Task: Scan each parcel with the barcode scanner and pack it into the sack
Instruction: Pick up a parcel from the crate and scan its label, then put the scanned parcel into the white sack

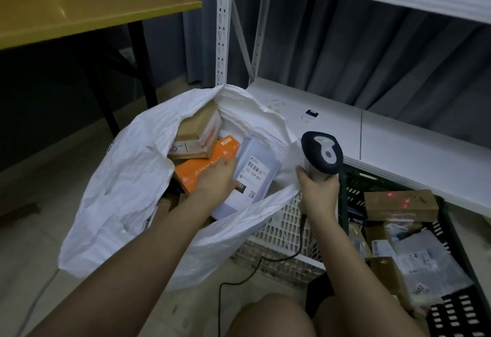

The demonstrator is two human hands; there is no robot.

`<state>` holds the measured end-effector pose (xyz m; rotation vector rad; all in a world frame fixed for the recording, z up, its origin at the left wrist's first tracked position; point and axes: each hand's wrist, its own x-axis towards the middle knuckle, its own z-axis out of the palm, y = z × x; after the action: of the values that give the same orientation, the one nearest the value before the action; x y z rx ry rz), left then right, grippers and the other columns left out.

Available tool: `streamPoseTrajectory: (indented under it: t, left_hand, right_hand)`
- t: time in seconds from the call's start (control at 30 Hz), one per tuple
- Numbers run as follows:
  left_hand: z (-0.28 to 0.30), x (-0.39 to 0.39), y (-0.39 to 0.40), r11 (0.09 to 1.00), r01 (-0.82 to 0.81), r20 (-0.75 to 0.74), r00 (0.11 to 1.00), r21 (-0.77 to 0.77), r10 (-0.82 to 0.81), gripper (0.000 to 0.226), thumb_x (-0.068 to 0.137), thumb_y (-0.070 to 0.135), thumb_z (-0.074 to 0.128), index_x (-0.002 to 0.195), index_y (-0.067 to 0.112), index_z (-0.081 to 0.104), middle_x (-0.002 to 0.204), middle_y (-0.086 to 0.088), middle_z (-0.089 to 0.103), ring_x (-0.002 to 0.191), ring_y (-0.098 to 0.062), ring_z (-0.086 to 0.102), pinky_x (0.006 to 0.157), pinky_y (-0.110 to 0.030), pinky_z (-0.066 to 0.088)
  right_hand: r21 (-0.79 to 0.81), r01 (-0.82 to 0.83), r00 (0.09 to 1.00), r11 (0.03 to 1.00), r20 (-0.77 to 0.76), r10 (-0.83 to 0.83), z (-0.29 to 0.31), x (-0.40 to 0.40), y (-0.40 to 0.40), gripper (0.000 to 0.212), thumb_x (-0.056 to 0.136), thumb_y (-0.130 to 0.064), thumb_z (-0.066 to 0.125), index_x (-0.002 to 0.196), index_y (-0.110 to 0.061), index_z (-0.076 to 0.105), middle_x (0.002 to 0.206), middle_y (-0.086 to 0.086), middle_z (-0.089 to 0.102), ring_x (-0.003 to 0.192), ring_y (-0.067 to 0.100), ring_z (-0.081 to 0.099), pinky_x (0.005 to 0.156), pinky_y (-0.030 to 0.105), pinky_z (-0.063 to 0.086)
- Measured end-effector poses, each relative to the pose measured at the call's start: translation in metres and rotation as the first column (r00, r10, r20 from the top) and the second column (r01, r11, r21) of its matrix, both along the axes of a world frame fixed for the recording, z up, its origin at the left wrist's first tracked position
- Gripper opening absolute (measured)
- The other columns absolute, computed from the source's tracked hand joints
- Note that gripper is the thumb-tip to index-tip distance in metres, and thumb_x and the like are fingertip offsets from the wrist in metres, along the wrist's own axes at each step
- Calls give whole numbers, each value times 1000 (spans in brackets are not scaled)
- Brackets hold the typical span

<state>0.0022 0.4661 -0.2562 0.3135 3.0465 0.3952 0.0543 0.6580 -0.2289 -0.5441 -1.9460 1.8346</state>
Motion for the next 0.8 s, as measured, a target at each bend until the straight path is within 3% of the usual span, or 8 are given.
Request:
streamPoseTrajectory:
  t: [0.07, 0.17, 0.23, 0.33, 0.43, 0.53, 0.63, 0.8]
  left_hand:
    - [-7, 6, 0, 1000, -8, 24, 1000, -3, 8, 40, 94, 26, 58, 125, 7, 43, 114, -11, 49, 99, -35, 56, 67, -36, 39]
    - [-21, 11, -4, 991, 98, 210, 975, -87, -78, 20, 96, 7, 47, 111, -2, 58, 90, -10, 53, 85, -31, 56, 71, -37, 46]
    - [-27, 16, -9, 992, 121, 299, 947, 16, -120, 20, 96, 8, 46, 98, -6, 61, 86, -15, 55, 85, -34, 56, 66, -33, 38]
    - [-23, 27, -21, 962, 24, 252, 963, 273, -96, 22, 97, 14, 46, 99, 1, 63, 88, -12, 61, 83, -33, 59, 58, -30, 35]
    - [-17, 45, -44, 840, -143, 69, 990, 523, 125, 21, 98, 21, 49, 110, 17, 66, 95, -5, 69, 81, -23, 62, 67, -33, 49]
    - [-23, 58, -76, 754, -300, -86, 901, 584, 425, 19, 97, 24, 51, 105, 16, 66, 97, -3, 67, 84, -21, 61, 70, -32, 47]
    - [-32, 60, -104, 703, -428, -94, 815, 569, 572, 24, 95, 27, 56, 114, 13, 64, 112, -10, 63, 101, -27, 56, 77, -37, 47]
    - [-26, 42, -113, 617, -563, 14, 744, 549, 668, 63, 81, 43, 73, 129, 10, 48, 131, -15, 46, 124, -33, 37, 93, -42, 39]
  right_hand:
    - [-32, 14, 1000, 999, 7, -14, 0, 0, -1, 41, 84, -6, 71, 120, -12, 55, 104, 0, 60, 105, 19, 58, 90, 29, 45]
    - [14, -12, 1000, 1000, 8, 12, -2, 3, -2, 41, 83, -3, 71, 119, -14, 55, 105, 0, 61, 106, 19, 59, 90, 30, 46]
    - [55, -31, 999, 998, 20, 30, -4, 5, -3, 43, 82, -4, 72, 120, -15, 55, 109, 1, 62, 106, 18, 59, 92, 31, 47]
    - [63, -42, 999, 997, 27, 40, -2, 10, -3, 43, 83, -3, 71, 121, -15, 55, 108, 1, 61, 104, 17, 58, 89, 29, 45]
    - [69, -50, 998, 996, 39, 47, -2, 15, -5, 45, 84, -3, 70, 126, -12, 53, 105, 0, 59, 101, 17, 57, 87, 28, 44]
    - [84, -47, 997, 995, 71, 41, -6, 17, -14, 44, 83, -7, 72, 123, -13, 54, 110, 1, 63, 105, 20, 60, 93, 34, 47]
    - [88, -51, 994, 995, 98, 43, -8, 17, -26, 45, 83, -8, 71, 126, -7, 58, 115, 10, 67, 107, 25, 63, 92, 37, 50]
    - [99, -71, 992, 993, 107, 61, -11, 12, -46, 34, 83, -5, 68, 117, -6, 62, 107, 11, 69, 99, 24, 65, 85, 35, 52]
